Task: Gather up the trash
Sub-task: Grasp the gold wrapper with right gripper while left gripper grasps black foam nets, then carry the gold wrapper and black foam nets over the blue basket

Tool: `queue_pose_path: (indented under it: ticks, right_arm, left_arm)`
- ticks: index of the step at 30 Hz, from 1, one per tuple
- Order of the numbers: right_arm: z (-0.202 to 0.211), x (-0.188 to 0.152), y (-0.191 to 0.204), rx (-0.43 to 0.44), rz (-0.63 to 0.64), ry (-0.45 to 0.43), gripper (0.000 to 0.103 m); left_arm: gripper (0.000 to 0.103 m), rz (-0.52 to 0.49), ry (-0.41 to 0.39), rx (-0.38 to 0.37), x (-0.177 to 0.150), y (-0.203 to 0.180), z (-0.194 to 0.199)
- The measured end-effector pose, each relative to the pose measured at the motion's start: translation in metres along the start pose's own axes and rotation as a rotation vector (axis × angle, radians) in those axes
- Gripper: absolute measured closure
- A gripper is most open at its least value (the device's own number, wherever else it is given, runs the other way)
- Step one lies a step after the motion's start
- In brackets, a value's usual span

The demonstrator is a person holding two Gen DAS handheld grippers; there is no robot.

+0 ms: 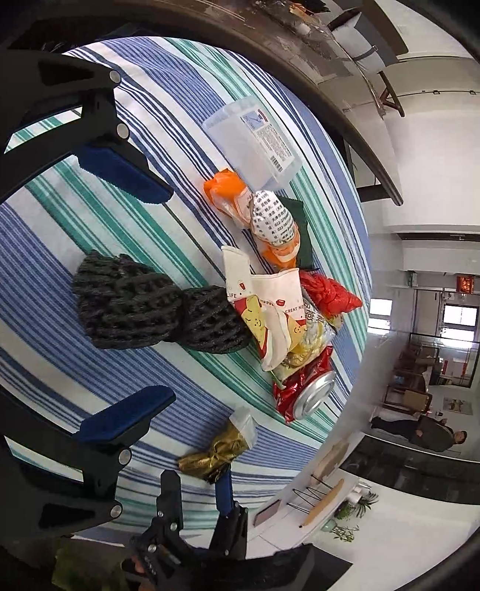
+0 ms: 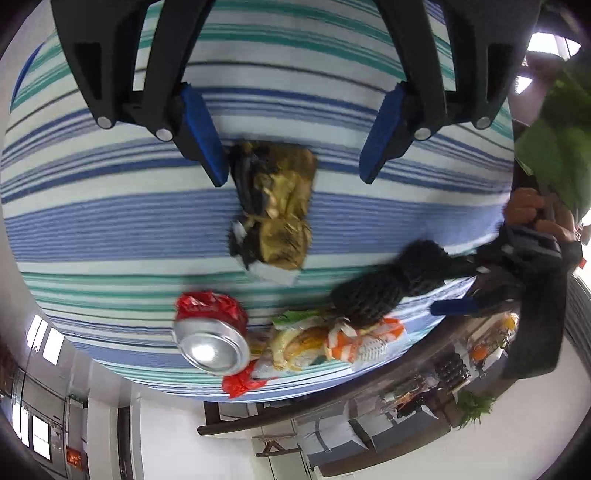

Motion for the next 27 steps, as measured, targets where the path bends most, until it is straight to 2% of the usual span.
queue_pose_path:
  ticks: [2, 3, 4, 5, 6, 7, 9, 11, 13, 15, 16, 17, 19, 22, 24, 27]
  right_arm:
    - [-0.013, 0.002, 0.002, -0.059, 0.030, 0.047, 0.030]
    - [-0.015, 0.004, 0.005, -0.099, 0.064, 0.035, 0.032]
    - [-0.016, 0.004, 0.005, -0.135, 0.086, 0.045, 0.038]
    - [-0.014, 0.004, 0.004, -0.144, 0.101, 0.038, 0.052]
    - [-0.010, 0.004, 0.002, -0.156, 0.110, 0.036, 0.061]
    - [-0.005, 0.003, -0.002, -0.173, 0.116, 0.027, 0.061]
    - [0.007, 0.002, -0.010, -0.183, 0.126, -0.009, 0.061]
    - [0.016, 0.001, -0.018, -0.150, 0.126, -0.038, 0.061]
    - [0.017, 0.002, -0.024, -0.119, 0.119, -0.052, 0.059]
    - [0.008, 0.004, -0.028, -0.091, 0.116, -0.054, 0.053]
    - [0.003, 0.006, -0.030, -0.090, 0.117, -0.050, 0.041]
    - [-0.001, 0.006, -0.032, -0.102, 0.120, -0.041, 0.035]
    - [-0.006, 0.004, -0.037, -0.114, 0.127, -0.038, 0.031]
    - [-0.006, 0.002, -0.044, -0.116, 0.108, -0.039, 0.018]
    - [-0.005, 0.001, -0.044, -0.113, 0.109, -0.041, 0.018]
    - [-0.007, 0.001, -0.043, -0.121, 0.113, -0.038, 0.017]
  left_arm:
    - [0.007, -0.036, 0.040, 0.057, 0.003, -0.005, -0.015]
    - [0.011, -0.044, 0.057, 0.069, 0.003, -0.007, -0.020]
    - [0.024, -0.044, 0.078, 0.080, 0.002, -0.009, -0.024]
    - [0.046, -0.038, 0.094, 0.088, 0.001, -0.011, -0.026]
    - [0.056, -0.028, 0.108, 0.093, -0.002, -0.012, -0.027]
    - [0.060, -0.002, 0.104, 0.090, -0.003, -0.014, -0.023]
    - [0.061, 0.035, 0.098, 0.138, -0.009, -0.019, -0.013]
    - [0.060, 0.083, 0.076, 0.179, -0.019, -0.031, 0.001]
    - [0.058, 0.152, 0.053, 0.179, -0.027, -0.044, 0.009]
    - [0.045, 0.215, 0.026, 0.190, -0.031, -0.055, 0.010]
    - [0.029, 0.228, 0.017, 0.202, -0.032, -0.057, 0.008]
    - [0.019, 0.238, 0.015, 0.216, -0.031, -0.057, 0.004]
    - [0.019, 0.258, 0.027, 0.237, -0.030, -0.054, -0.005]
    - [0.011, 0.255, 0.040, 0.261, -0.028, -0.048, -0.013]
    - [0.005, 0.266, 0.057, 0.250, -0.027, -0.044, -0.018]
    - [0.004, 0.265, 0.055, 0.248, -0.026, -0.042, -0.018]
Point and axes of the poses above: each gripper's, at about its wrist camera, not at the fingertips, and z roughly against the way its jaws point, y to its left, x to its top, the point moved 6 cm from there along -z, roughly the way its jaws point, and after that the axes turned 2 degrees about -z, right-handed, at the moved point
